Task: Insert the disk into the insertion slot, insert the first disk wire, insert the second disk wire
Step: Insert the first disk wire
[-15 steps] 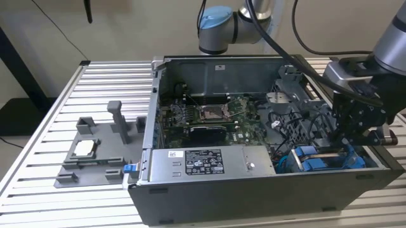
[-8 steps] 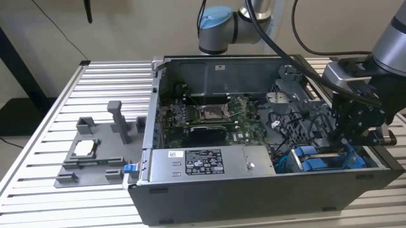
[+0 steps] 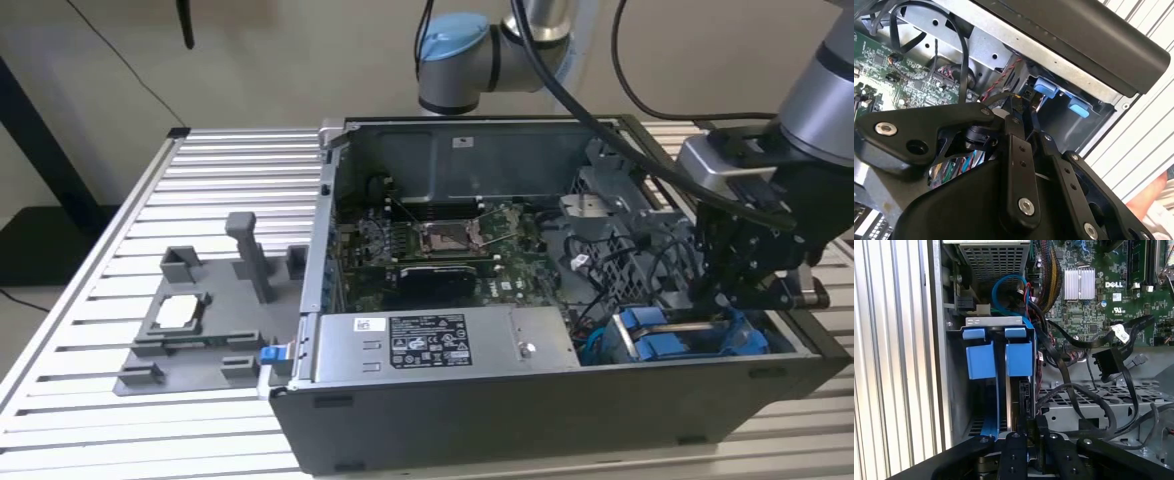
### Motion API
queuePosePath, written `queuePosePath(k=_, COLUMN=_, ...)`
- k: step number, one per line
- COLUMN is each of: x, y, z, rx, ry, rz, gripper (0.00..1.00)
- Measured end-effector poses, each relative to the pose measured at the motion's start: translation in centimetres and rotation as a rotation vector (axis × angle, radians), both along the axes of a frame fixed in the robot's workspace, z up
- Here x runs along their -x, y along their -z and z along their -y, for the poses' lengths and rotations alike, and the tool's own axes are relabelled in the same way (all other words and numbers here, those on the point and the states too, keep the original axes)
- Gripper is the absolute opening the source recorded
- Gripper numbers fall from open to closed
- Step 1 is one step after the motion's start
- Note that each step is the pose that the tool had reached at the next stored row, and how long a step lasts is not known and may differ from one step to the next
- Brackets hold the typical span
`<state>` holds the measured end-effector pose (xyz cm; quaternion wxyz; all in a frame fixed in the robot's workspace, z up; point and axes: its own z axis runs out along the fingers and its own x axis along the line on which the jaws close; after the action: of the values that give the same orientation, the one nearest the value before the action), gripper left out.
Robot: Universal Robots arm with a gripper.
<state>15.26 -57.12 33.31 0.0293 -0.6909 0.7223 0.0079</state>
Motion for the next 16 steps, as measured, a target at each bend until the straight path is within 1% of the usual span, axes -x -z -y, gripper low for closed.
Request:
queuePosePath(k=2, x=0.00, y=0.08, z=0.00, rx=-0.0017, ry=0.000, rz=-0.0001, gripper=0.20)
queuePosePath(k=3, x=0.00, y=0.06, z=0.00, rx=-0.0012, ry=0.000, rz=0.0000, gripper=0.20)
queuePosePath(k=4, x=0.00, y=0.04, z=0.00, rx=-0.0007, ry=0.000, rz=0.0000, gripper=0.27)
queuePosePath(k=6, x=0.00, y=-0.20, z=0.00, rx=0.0001, ry=0.000, rz=0.0000, gripper=0.27)
queuePosePath(k=7, x=0.01, y=-0.43, z=0.00, rx=-0.0004, ry=0.000, rz=0.0000, gripper=0.27)
queuePosePath(k=16, x=0.01, y=-3.76, z=0.00, rx=0.0000, ry=0.000, rz=0.0000, gripper=0.27)
